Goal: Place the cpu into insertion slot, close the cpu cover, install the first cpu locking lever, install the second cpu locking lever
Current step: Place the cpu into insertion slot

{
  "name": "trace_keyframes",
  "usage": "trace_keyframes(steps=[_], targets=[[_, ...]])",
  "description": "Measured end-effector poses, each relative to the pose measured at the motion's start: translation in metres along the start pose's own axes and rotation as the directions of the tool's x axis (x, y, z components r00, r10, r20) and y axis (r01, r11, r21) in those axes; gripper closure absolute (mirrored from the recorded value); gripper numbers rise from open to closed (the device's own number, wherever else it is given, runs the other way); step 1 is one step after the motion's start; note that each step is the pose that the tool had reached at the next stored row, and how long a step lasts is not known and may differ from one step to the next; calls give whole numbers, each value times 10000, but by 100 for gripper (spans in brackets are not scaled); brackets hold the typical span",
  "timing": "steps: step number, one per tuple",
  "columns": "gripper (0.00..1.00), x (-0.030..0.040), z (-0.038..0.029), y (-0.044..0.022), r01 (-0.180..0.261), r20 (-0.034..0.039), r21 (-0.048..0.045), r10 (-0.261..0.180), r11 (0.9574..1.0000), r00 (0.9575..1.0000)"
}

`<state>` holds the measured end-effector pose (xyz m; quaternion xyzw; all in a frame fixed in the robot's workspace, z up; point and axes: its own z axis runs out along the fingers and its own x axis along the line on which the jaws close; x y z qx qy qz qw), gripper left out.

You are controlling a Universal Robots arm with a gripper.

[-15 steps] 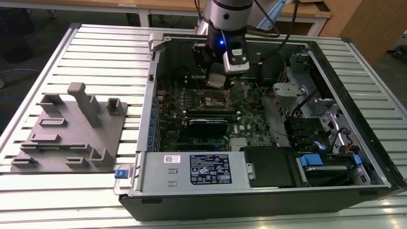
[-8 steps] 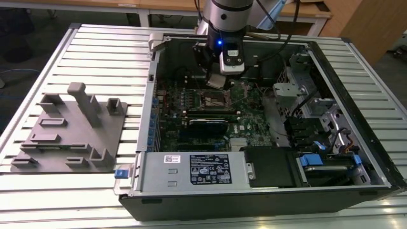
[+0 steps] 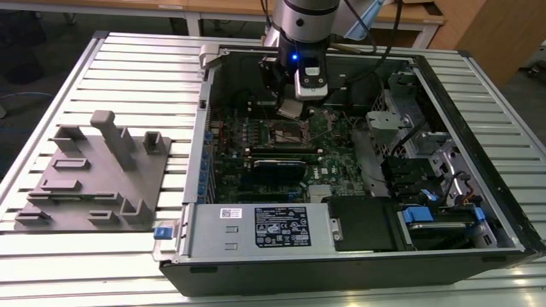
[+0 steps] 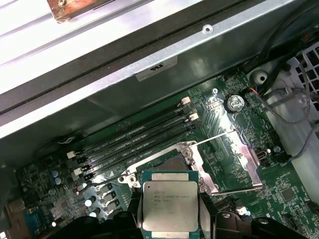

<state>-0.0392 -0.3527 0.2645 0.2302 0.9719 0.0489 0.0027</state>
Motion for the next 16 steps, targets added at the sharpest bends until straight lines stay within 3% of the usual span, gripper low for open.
trace_keyframes(steps=[5,8,12,16], targets=[[46,0,5,0,-473,46,-10,473,9989,9989],[46,0,8,-1,-1026,99,-22,1026,9947,9947],[46,0,11,-1,-1728,165,-46,1728,9849,9848],[46,0,15,-1,-2443,232,-73,2444,9697,9694]])
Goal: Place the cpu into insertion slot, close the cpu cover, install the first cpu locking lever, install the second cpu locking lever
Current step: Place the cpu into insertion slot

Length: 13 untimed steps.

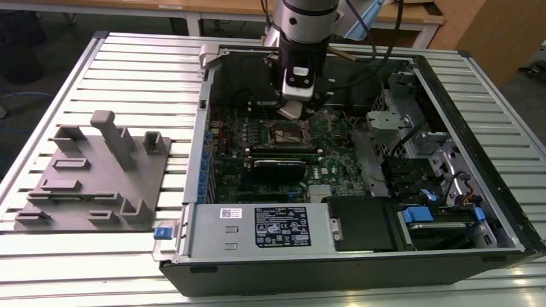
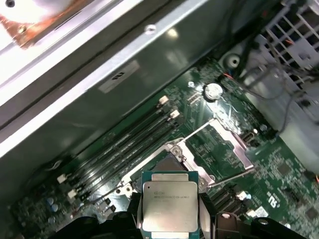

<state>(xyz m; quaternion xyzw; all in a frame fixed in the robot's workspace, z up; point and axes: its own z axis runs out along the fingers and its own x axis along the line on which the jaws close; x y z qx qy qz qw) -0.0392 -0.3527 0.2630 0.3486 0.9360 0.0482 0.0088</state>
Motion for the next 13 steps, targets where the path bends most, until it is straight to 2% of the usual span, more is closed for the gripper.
trace_keyframes(steps=[3,6,9,13], targets=[[46,0,2,0,-538,51,-10,538,9986,9985],[46,0,5,-1,-1084,104,-23,1084,9941,9941],[46,0,8,-1,-1620,154,-40,1620,9868,9867],[46,0,12,-1,-2333,221,-66,2333,9724,9721]])
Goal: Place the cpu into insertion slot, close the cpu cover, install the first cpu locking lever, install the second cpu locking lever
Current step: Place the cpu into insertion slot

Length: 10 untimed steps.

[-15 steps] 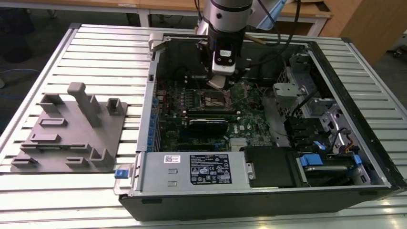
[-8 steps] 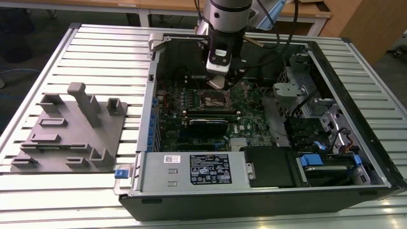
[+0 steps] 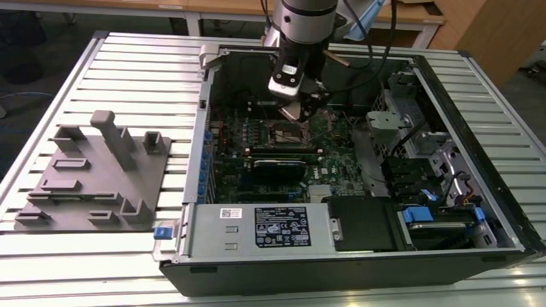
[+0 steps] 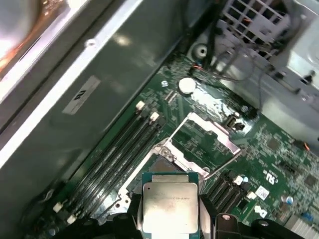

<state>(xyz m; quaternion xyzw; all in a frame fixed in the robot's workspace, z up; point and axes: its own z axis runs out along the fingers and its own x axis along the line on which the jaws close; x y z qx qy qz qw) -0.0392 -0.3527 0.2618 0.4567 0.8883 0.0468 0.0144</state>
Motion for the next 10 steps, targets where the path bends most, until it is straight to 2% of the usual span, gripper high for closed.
trace_keyframes(steps=[3,5,8,10], targets=[[46,0,3,0,-536,52,-11,536,9986,9985],[46,0,6,-1,-903,87,-20,903,9959,9959],[46,0,9,-1,-1436,137,-35,1437,9896,9895],[46,0,11,-1,-1806,172,-47,1807,9835,9834]])
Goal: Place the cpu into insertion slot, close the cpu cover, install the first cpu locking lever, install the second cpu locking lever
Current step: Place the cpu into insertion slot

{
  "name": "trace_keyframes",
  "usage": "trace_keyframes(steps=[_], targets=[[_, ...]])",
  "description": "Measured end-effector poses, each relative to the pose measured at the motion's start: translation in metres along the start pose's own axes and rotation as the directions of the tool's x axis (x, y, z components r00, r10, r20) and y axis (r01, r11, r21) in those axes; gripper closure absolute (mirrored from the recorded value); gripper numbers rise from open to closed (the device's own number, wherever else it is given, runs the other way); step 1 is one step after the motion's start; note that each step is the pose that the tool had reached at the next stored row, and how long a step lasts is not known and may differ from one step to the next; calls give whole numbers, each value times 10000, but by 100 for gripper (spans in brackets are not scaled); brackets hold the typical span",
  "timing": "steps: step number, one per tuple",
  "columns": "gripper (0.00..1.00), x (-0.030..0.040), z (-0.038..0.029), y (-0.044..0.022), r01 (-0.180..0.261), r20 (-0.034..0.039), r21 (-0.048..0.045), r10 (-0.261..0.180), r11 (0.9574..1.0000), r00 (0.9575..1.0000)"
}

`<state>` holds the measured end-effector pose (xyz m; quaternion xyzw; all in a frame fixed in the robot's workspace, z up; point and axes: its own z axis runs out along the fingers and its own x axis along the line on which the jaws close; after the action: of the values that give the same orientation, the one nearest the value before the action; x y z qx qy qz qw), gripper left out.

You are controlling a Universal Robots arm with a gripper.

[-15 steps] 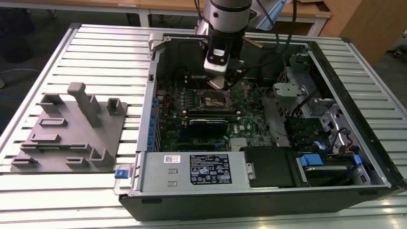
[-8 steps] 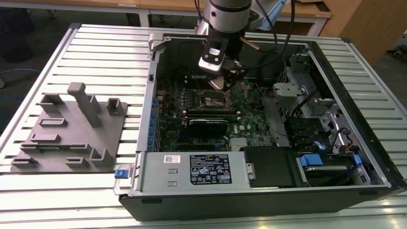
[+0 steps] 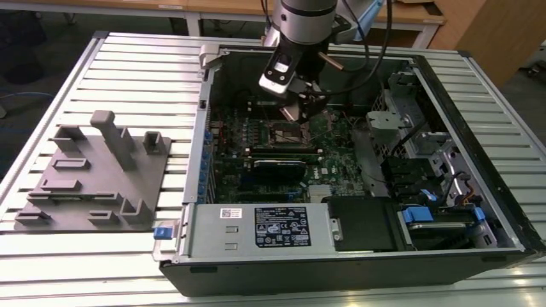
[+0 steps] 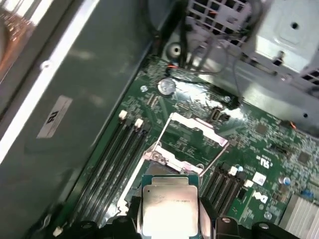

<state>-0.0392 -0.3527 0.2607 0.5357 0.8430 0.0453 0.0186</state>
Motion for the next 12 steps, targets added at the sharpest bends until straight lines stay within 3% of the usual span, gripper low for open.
trace_keyframes(steps=[2,3,6,9,12], targets=[[46,0,2,0,-358,35,-7,358,9994,9994],[46,0,5,0,-716,69,-15,716,9974,9974],[46,0,8,-1,-1260,120,-30,1261,9920,9919],[46,0,12,-1,-1792,170,-47,1792,9838,9837],[46,0,16,-1,-2332,221,-67,2333,9724,9722]])
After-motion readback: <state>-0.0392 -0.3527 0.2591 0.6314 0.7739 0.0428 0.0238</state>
